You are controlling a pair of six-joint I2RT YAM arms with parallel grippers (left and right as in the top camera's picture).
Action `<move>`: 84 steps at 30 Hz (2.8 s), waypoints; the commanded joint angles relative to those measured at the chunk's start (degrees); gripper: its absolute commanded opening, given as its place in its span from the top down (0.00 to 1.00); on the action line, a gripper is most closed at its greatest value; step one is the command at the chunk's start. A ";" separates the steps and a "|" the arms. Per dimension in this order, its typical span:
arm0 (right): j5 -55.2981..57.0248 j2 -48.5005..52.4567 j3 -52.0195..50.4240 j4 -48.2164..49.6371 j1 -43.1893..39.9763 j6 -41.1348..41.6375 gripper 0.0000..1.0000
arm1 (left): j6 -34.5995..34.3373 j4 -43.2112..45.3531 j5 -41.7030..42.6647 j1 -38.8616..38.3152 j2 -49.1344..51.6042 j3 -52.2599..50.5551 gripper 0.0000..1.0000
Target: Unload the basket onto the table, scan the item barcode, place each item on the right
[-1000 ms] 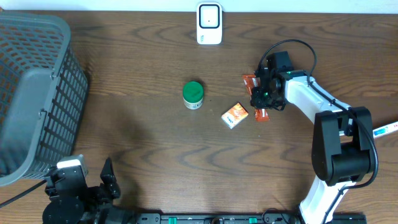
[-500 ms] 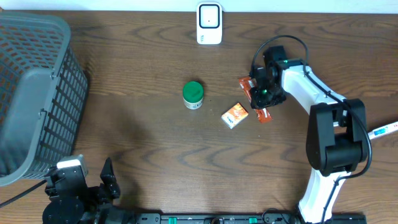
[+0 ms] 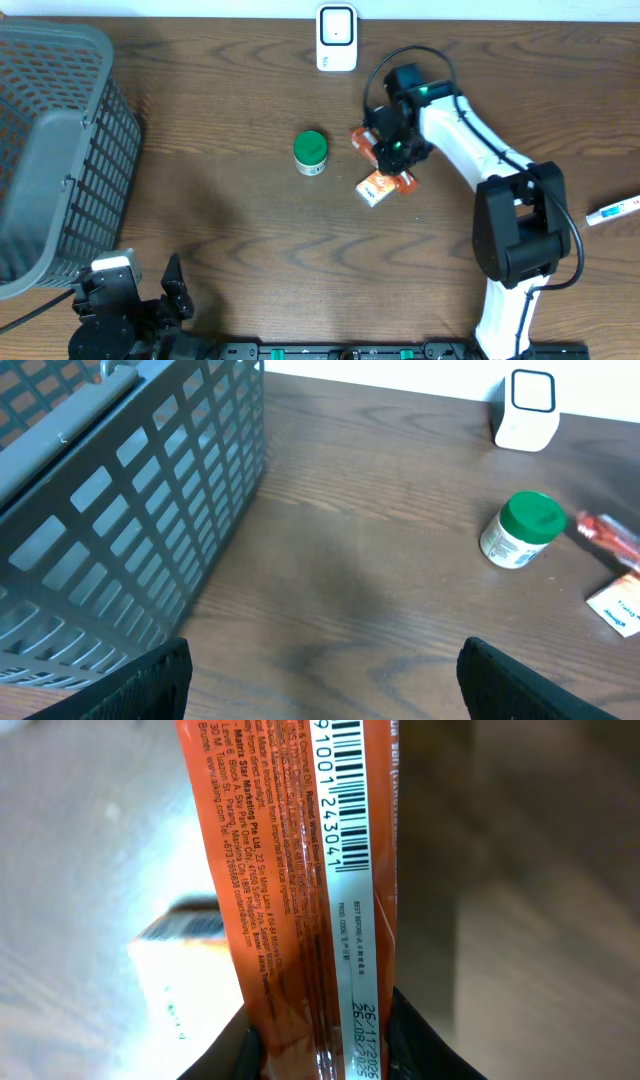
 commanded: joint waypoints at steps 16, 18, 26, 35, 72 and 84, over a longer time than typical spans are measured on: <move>10.16 0.59 0.81 -5.35 10.01 -1.18 0.19 | -0.13 -0.11 0.26 0.13 0.31 -0.26 0.15; 10.14 0.59 0.81 -5.31 10.56 -0.74 0.05 | -0.11 -0.11 0.26 0.13 0.31 -0.26 0.15; 10.12 0.57 0.83 -4.07 12.79 1.09 0.04 | -0.11 -0.11 0.26 0.13 0.31 -0.26 0.15; 9.20 -0.57 1.70 -4.61 12.72 8.17 0.06 | -0.11 -0.11 0.26 0.13 0.31 -0.26 0.15; -45.92 -21.31 -25.92 -0.94 -11.74 8.02 0.01 | -0.13 -0.11 0.26 0.13 0.31 -0.26 0.15; -60.15 -21.31 -46.62 32.11 -17.92 18.29 0.01 | -0.13 -0.11 0.26 0.13 0.31 -0.26 0.15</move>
